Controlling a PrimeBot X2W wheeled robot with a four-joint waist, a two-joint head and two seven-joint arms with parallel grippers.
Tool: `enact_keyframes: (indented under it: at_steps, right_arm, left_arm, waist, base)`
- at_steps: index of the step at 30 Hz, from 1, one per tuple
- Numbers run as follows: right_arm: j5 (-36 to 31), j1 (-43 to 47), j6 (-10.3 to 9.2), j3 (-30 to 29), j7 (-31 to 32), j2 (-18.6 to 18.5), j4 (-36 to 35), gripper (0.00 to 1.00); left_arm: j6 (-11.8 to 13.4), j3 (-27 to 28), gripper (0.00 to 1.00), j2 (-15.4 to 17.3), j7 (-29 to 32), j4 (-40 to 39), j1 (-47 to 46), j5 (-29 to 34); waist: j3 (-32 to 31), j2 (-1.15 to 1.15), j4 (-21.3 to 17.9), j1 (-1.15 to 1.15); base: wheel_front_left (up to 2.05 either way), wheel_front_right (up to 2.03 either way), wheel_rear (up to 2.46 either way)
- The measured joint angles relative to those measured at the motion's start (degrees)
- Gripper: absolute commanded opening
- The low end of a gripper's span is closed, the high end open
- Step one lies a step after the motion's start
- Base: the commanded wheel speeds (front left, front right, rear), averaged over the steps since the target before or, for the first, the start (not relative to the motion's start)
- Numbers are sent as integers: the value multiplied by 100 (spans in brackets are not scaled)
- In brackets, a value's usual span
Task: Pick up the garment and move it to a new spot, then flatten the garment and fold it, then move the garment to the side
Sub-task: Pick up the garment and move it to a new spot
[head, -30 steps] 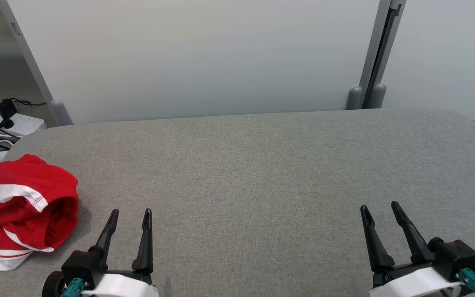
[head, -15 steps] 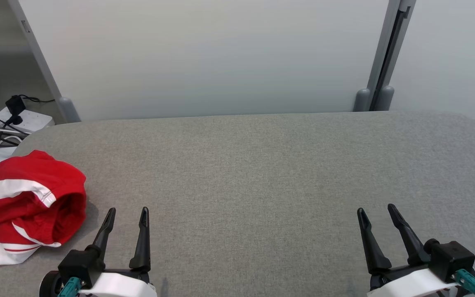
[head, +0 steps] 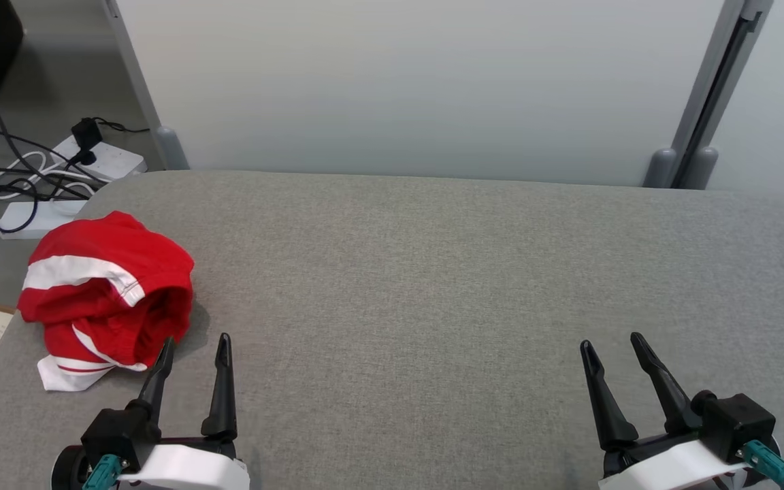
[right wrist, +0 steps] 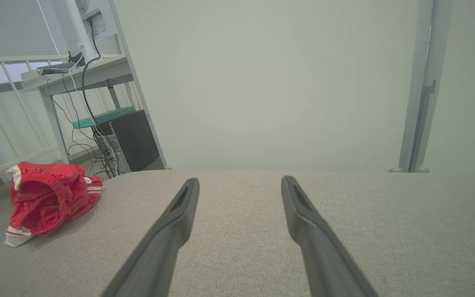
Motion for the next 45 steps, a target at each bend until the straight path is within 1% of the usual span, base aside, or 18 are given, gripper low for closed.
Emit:
enact_keyframes:
  at_steps: [16, 26, 37, 45]
  right_arm:
    - [1, 0, 0, 70, 0, -14, -65, 100]
    - [8, 1, 0, 60, 0, -12, -63, 100]
    - [9, 2, 0, 59, 0, -5, -4, 100]
    - [47, 3, 0, 76, 0, -2, -1, 100]
  left_arm:
    - [25, 70, 100, 0, 0, -45, -107, 8]
    - [24, 102, 100, 0, 0, -41, -107, 8]
    - [24, 158, 100, 0, 0, 0, -105, 55]
    - [24, 191, 100, 0, 0, 13, -102, 67]
  waist:
    - [67, 0, 775, 0]
    - [54, 0, 1126, 0]
    - [-9, 0, 1250, 0]
    - [-56, 0, 1195, 0]
  base:
    - [0, 0, 0]
    - [0, 0, 0]
    - [0, 0, 0]
    - [0, 0, 0]
